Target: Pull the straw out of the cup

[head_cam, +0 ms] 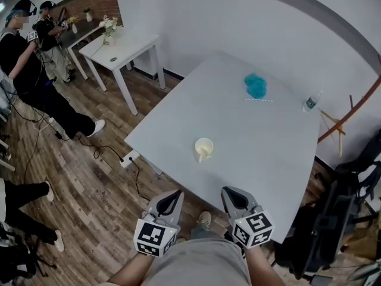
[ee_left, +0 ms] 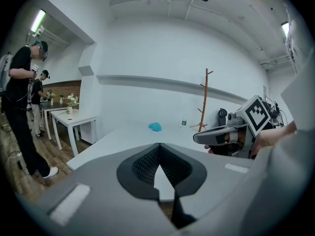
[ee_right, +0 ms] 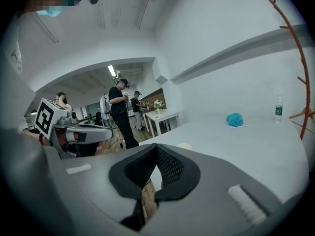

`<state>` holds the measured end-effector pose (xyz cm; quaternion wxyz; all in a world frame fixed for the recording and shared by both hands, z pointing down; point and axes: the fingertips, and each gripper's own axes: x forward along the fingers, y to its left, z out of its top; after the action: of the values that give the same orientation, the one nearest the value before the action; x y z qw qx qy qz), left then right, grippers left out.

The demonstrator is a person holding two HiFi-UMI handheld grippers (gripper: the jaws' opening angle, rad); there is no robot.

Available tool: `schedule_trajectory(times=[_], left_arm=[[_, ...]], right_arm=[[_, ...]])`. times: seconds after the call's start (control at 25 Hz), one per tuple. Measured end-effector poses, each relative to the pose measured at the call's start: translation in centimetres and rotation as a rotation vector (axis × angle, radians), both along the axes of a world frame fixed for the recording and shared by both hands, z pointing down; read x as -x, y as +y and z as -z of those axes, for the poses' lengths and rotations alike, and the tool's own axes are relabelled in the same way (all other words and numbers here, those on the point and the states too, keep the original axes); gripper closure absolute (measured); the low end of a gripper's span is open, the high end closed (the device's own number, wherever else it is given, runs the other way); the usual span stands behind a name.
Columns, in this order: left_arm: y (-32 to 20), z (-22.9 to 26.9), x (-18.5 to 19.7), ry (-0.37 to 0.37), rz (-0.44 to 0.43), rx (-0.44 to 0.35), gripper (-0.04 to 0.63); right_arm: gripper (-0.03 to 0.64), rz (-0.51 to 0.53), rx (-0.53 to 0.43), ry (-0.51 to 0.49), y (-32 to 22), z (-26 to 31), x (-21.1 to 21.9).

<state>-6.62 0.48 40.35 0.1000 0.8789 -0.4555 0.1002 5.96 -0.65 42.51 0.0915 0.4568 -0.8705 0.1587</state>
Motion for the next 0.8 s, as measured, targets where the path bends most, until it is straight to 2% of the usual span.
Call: schedule_trajectory(times=[0.36, 0.56, 0.8], left_arm=[[-5.7, 0.8, -1.5, -0.02, 0.068, 0.003, 0.575], [-6.9, 0.4, -2.2, -0.024, 0.09, 0.014, 0.575], [-8.2, 0.2, -2.5, -0.031, 0.077, 0.03, 0.575]], right_arm=[[0.611, 0.057, -0.001, -0.004, -6.8, 0.5, -2.0], [0.611, 0.08, 0.009, -0.001, -8.0, 0.0, -2.6], [0.609, 0.091, 0.018, 0.013, -9.0, -0.6, -2.4]])
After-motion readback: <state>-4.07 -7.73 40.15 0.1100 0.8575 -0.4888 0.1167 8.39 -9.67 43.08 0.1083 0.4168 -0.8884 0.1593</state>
